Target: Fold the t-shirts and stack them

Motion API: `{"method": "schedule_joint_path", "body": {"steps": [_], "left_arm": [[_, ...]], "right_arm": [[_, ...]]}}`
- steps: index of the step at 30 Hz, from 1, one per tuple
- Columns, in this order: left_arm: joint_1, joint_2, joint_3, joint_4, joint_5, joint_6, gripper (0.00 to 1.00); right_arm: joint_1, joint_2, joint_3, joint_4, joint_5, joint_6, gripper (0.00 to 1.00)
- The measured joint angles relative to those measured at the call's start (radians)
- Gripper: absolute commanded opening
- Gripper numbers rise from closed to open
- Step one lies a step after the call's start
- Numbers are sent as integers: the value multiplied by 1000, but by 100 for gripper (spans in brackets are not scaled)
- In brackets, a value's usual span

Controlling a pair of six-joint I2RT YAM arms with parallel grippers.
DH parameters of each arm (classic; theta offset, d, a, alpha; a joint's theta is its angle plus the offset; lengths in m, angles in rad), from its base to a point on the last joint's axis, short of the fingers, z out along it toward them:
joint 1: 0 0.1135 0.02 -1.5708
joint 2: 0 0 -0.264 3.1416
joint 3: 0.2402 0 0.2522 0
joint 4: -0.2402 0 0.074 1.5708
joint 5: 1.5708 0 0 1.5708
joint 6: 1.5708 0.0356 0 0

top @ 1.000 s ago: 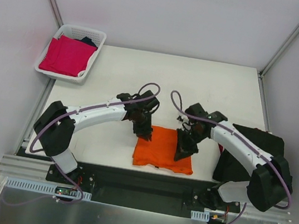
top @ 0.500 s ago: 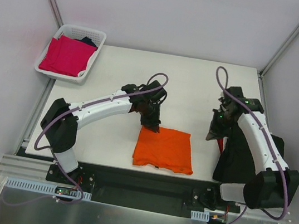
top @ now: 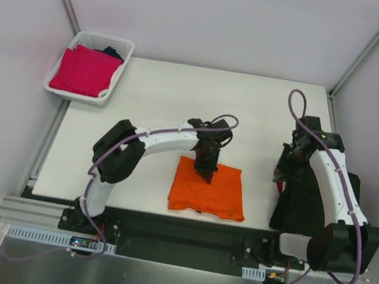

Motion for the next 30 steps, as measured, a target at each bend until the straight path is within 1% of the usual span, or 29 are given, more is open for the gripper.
{"method": "schedule_joint_path", "body": {"steps": [5, 13, 20, 30], "left_arm": [[-28, 6, -63, 18, 15, 13, 0], [-6, 11, -147, 68, 28, 15, 0], [46, -36, -254, 131, 77, 11, 0], [176, -187, -462, 130, 58, -12, 0]], "right_arm": [[0, 0, -26, 2, -6, -3, 1], [0, 1, -42, 6, -19, -2, 1], [0, 1, -42, 7, -35, 2, 1], [0, 16, -42, 24, -71, 2, 1]]}}
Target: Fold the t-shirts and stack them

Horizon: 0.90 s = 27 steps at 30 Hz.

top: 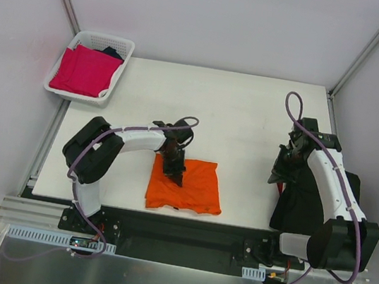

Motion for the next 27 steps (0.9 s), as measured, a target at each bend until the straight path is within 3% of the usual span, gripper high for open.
{"method": "schedule_joint_path", "body": {"steps": [23, 24, 27], "left_arm": [[119, -154, -160, -29, -90, 37, 0], [119, -159, -163, -34, -98, 36, 4], [119, -173, -165, -49, -131, 37, 36]], "right_arm": [[0, -66, -82, 11, -4, -5, 1], [0, -66, -83, 11, -5, -5, 1], [0, -64, -82, 18, -6, -5, 1]]}}
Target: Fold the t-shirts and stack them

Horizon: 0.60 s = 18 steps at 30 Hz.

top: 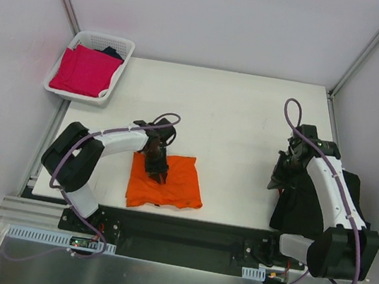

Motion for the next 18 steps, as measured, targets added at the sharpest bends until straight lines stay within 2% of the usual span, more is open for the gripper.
{"method": "schedule_joint_path", "body": {"steps": [1, 3, 5, 7, 10, 11, 13, 18], "left_arm": [[0, -5, 1, -6, -11, 0, 59], [0, -18, 10, -23, -36, 6, 81], [-1, -35, 30, -42, -79, 11, 98], [-2, -60, 59, -77, -135, 14, 98], [-5, -97, 147, -116, -175, 4, 76], [-11, -103, 188, -119, -185, 0, 64], [-33, -105, 269, -117, -188, -10, 56], [-128, -68, 375, -111, -184, -13, 48]], "right_arm": [[0, 2, 1, 0, -1, 0, 1], [0, 8, 4, 0, -1, -1, 1], [0, 20, 14, 2, -2, -4, 1], [0, 28, 25, 6, -2, -5, 1], [0, 43, 49, 19, 2, -7, 1], [-3, 50, 62, 21, 6, -7, 1], [-22, 63, 91, 24, 12, -7, 1], [-169, 67, 177, 21, 81, 11, 1]]}}
